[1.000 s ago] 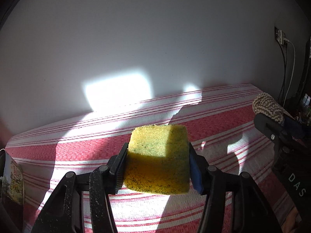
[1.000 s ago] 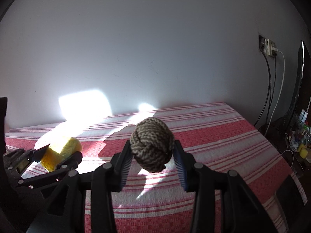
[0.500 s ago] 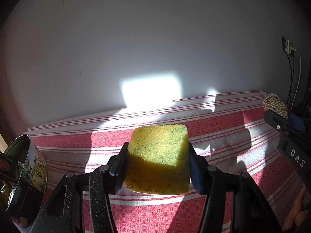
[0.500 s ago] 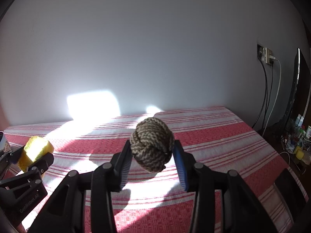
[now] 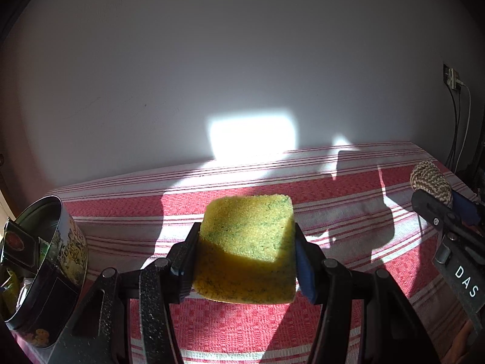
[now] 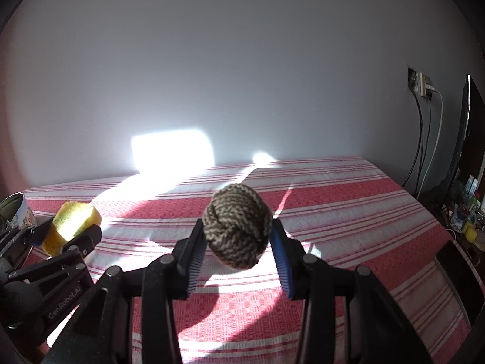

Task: Organize objects
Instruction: 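Lift the sponge and twine ball and carry both over the tin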

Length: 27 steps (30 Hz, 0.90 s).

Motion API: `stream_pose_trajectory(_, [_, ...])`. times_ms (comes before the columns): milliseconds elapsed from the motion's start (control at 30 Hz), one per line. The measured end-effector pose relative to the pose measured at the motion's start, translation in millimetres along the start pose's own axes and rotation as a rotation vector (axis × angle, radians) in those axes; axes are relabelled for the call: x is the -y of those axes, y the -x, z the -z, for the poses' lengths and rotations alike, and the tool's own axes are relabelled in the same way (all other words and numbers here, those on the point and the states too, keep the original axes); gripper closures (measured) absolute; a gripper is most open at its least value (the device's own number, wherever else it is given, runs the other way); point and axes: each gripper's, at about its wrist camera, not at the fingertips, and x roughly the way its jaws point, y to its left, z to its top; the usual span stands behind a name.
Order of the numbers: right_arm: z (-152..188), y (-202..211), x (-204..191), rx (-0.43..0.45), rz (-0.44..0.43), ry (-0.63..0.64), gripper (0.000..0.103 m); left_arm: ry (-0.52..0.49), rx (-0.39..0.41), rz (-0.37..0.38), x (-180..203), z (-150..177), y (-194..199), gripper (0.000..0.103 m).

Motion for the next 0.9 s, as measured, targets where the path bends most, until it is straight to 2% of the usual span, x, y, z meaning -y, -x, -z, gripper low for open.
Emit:
stream_pose_trajectory(400, [11,19,-36,0.006,-0.030,0.009,0.061,0.040,-0.005,-0.032,-29,15,16,0.046])
stream_pose_trajectory(900, [22,42,-77,0.033,-0.057,0.036,0.061,0.090,0.017,-0.062,-67,27,57,0.046])
